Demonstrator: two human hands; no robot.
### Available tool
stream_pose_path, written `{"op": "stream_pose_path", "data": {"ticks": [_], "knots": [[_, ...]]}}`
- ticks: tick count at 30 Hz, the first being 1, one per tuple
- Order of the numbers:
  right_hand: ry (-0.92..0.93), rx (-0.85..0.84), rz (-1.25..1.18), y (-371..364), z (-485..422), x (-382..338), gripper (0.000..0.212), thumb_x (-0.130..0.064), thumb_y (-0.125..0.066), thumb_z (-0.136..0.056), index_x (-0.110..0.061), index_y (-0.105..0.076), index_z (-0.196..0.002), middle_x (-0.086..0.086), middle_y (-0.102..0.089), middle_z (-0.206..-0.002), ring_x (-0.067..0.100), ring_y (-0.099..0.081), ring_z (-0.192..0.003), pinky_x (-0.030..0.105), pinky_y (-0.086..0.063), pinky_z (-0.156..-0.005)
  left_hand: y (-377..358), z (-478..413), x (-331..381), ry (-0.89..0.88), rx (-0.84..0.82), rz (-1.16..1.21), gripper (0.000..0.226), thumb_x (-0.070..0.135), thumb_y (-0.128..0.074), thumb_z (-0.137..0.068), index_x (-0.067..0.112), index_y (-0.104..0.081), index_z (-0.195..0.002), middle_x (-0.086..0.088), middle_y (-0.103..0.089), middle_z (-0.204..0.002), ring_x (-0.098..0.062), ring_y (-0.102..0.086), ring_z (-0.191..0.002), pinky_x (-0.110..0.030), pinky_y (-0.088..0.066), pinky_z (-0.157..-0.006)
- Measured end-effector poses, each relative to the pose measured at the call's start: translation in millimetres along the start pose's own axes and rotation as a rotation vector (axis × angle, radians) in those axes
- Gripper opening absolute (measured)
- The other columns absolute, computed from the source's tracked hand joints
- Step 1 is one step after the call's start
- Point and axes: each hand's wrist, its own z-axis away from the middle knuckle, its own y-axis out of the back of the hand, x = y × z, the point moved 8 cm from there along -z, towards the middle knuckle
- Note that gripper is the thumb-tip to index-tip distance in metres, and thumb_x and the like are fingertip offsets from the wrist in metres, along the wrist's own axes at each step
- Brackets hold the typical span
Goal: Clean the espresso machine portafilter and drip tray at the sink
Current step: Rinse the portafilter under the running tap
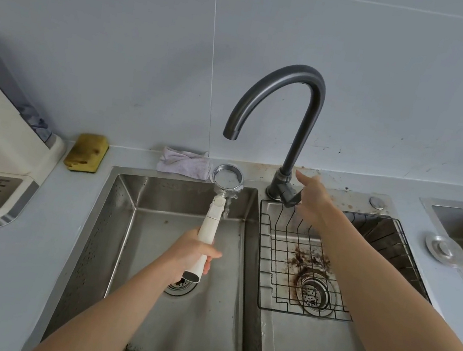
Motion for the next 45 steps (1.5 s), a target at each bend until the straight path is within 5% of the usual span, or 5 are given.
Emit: {"op": "stream_pose_path", "data": {"ticks": [4,10,19,29,45], "knots": [[0.055,0.040,0.180,1,-8,6,0.073,-0.023,-0.040,-0.098,-0.010,0.014,-0.146,0.016,-0.009,-0.155,0.031,-0.014,-0.142,0.046,-0.015,-0.114,4,5,0,-0.006,0.016,0.001,0.028,-0.009,-0.060,-0.075,0.009,-0.040,-0.072,-0.002,-0.044,-0.047,-0.014,-0.041,-0.034,-0.022,-0.038,-0.043],[0.028,-0.154,0.275,-55,9,64,0.066,-0.022,-0.053,-0.091,-0.014,-0.018,-0.147,0.009,-0.032,-0.149,0.027,-0.036,-0.133,0.045,-0.028,-0.112,15,14,0,-0.026,0.093,-0.038,0.029,-0.010,-0.062,-0.075,0.008,-0.038,-0.072,-0.006,-0.043,-0.051,-0.013,-0.042,-0.032,-0.022,-0.039,-0.043],[-0.011,-0.402,0.092,-131,45,107,0.014,-0.017,-0.058,-0.087,-0.015,-0.055,-0.100,0.000,-0.059,-0.085,0.012,-0.055,-0.071,0.025,-0.039,-0.069,35,24,0,-0.103,0.280,-0.306,0.032,-0.002,-0.063,-0.074,0.018,-0.051,-0.097,-0.003,-0.056,-0.067,-0.019,-0.054,-0.047,-0.030,-0.048,-0.052],[0.005,-0.335,-0.048,-155,52,109,0.033,-0.011,-0.067,-0.082,-0.004,-0.050,-0.110,0.010,-0.057,-0.096,0.024,-0.058,-0.089,0.041,-0.051,-0.090,53,52,14,-0.170,0.578,-0.814,0.032,0.024,-0.055,-0.085,0.015,-0.044,-0.114,0.002,-0.055,-0.082,-0.024,-0.059,-0.077,-0.029,-0.038,-0.060],[-0.095,-0.538,-0.296,-147,72,119,0.015,0.003,-0.046,-0.092,-0.010,-0.051,-0.090,0.006,-0.052,-0.079,0.016,-0.053,-0.075,0.029,-0.050,-0.067,41,74,-5,-0.080,0.531,-0.571,0.028,0.023,-0.062,-0.081,0.015,-0.043,-0.100,0.004,-0.053,-0.084,-0.020,-0.055,-0.076,-0.031,-0.044,-0.062]]}}
